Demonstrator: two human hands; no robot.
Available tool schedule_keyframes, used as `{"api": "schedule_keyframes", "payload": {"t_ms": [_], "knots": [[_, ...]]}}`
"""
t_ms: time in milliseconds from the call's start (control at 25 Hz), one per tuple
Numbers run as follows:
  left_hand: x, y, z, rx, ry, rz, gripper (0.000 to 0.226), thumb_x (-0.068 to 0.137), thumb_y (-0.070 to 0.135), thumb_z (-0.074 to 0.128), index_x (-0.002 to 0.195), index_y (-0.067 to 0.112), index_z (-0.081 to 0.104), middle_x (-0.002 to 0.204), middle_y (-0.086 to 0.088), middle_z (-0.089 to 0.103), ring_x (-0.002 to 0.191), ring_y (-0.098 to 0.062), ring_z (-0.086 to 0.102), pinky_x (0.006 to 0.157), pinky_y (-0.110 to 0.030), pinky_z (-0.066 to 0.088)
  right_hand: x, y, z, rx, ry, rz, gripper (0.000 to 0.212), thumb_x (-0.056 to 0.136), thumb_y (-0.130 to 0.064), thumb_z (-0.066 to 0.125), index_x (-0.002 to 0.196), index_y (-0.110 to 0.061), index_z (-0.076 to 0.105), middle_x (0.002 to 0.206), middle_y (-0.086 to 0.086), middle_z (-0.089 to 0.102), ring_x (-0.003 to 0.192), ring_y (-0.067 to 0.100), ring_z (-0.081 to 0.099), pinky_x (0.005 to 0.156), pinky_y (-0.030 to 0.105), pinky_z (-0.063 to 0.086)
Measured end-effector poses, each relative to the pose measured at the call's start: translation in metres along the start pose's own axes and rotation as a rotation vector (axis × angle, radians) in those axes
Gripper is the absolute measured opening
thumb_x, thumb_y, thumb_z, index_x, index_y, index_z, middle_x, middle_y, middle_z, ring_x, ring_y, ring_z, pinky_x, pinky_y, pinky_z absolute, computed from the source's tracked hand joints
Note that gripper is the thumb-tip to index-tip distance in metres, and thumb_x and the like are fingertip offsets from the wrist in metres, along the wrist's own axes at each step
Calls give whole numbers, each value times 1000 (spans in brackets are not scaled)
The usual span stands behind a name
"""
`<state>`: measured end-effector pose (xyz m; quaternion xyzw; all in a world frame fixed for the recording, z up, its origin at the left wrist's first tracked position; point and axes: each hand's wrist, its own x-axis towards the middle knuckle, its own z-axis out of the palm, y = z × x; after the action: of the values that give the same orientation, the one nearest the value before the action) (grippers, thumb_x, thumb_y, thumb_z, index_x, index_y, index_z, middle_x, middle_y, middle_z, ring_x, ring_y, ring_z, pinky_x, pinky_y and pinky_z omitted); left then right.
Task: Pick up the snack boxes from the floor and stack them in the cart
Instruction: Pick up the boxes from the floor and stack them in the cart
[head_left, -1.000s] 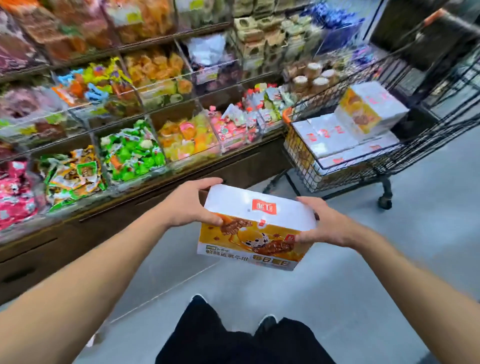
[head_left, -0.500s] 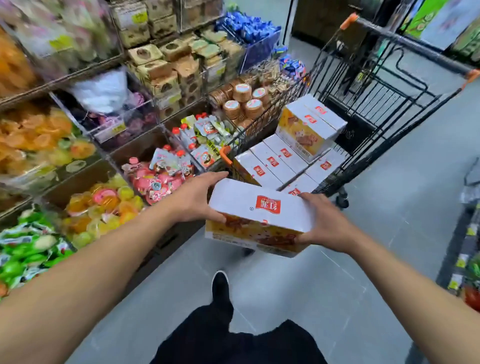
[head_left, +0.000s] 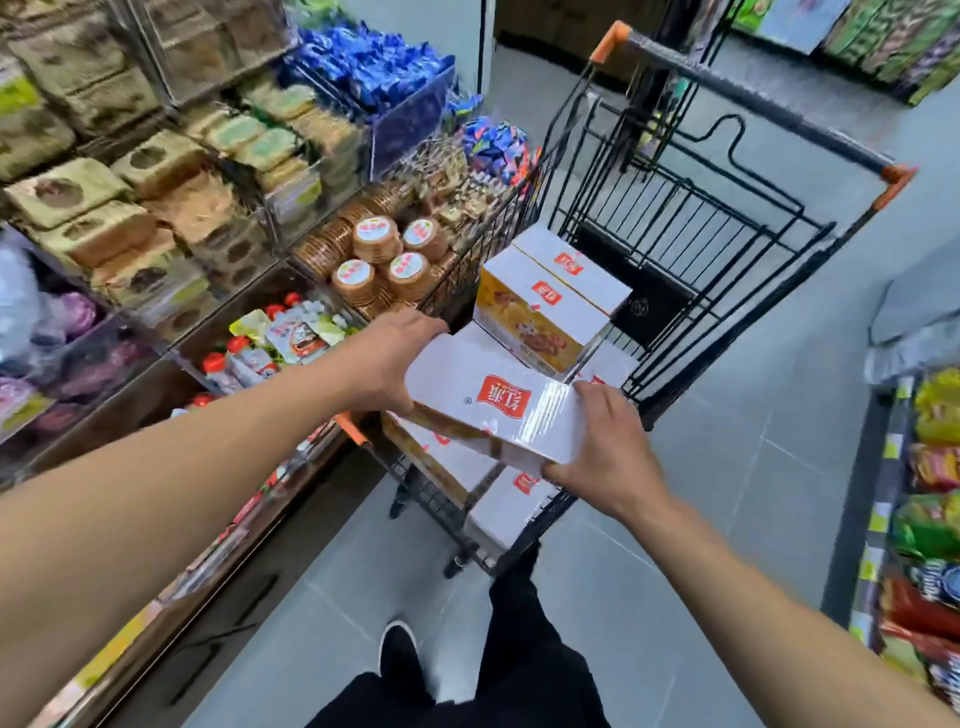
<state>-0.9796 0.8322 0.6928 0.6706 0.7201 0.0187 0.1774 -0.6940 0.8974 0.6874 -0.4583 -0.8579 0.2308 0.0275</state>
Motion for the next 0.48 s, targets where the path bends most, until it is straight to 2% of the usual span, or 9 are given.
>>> {"api": "schedule_keyframes", "payload": {"t_ms": [120, 240, 320, 400, 480], "knots": [[65, -14, 8, -7, -55, -66, 103, 52, 29, 82, 141, 22, 32, 133, -2, 42, 122, -25, 44, 101, -38, 43, 53, 23, 10, -49, -9, -21, 100, 65, -56, 81, 140, -18, 28, 135, 1, 39, 124, 21, 34, 104, 34, 36], [128, -34, 21, 33, -82, -73, 99, 57, 37, 80, 140, 29, 27, 135, 2, 38, 120, -23, 46, 97, -40, 46, 106, 48, 19, -52, -47, -61, 94, 67, -52, 79, 138, -18, 28, 130, 3, 40, 121, 24, 39, 101, 35, 40], [165, -47, 30, 40, -70, -83, 93, 63, 40, 79, 138, 34, 25, 134, 6, 37, 118, -22, 48, 90, -42, 51, 142, 65, 29, -67, -88, -94, 98, 67, -49, 79, 142, -16, 26, 132, 5, 42, 121, 25, 41, 104, 39, 41], [190, -57, 34, 61, -54, -65, 84, 70, 36, 76, 138, 32, 27, 134, 4, 38, 118, -24, 49, 85, -44, 53, 165, 77, 42, -119, -83, -125, 103, 63, -49, 79, 144, -10, 28, 130, 9, 47, 118, 28, 46, 101, 43, 45], [213, -65, 35, 90, -49, -50, 77, 76, 32, 72, 140, 28, 29, 139, 1, 38, 121, -25, 47, 86, -44, 52, 181, 85, 55, -163, -107, -152, 102, 63, -52, 76, 143, -6, 32, 127, 10, 49, 115, 29, 48, 97, 43, 47]]}}
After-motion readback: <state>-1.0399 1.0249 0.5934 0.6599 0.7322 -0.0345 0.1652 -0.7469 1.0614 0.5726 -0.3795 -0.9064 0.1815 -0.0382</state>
